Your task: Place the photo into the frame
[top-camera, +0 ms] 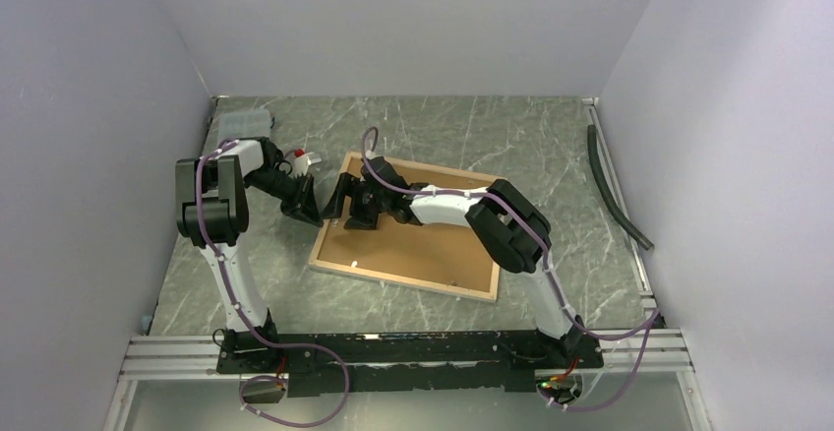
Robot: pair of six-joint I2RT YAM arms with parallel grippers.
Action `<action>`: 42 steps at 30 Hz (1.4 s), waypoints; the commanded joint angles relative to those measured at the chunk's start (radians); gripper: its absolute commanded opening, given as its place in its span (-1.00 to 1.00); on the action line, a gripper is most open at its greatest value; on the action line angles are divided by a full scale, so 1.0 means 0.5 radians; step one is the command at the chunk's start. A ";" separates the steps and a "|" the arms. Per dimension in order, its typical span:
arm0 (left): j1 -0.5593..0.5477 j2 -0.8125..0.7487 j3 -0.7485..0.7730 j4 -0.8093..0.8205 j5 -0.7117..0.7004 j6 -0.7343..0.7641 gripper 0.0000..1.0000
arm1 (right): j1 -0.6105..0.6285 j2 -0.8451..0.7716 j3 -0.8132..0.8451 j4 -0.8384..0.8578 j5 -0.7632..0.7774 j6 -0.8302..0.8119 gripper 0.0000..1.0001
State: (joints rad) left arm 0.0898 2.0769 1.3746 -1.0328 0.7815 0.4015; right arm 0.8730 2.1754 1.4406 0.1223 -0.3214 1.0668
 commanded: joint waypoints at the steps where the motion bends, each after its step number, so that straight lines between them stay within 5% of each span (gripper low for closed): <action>1: -0.021 0.020 -0.029 0.069 -0.018 0.028 -0.77 | 0.014 0.070 0.088 0.105 0.013 0.020 0.62; 42: -0.017 0.022 -0.059 0.087 -0.010 0.039 -0.88 | 0.067 0.231 0.247 0.108 -0.006 -0.024 0.42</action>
State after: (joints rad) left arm 0.0933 2.0769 1.3674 -1.0252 0.7887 0.4015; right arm 0.8909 2.2601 1.5326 0.1673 -0.3080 1.0729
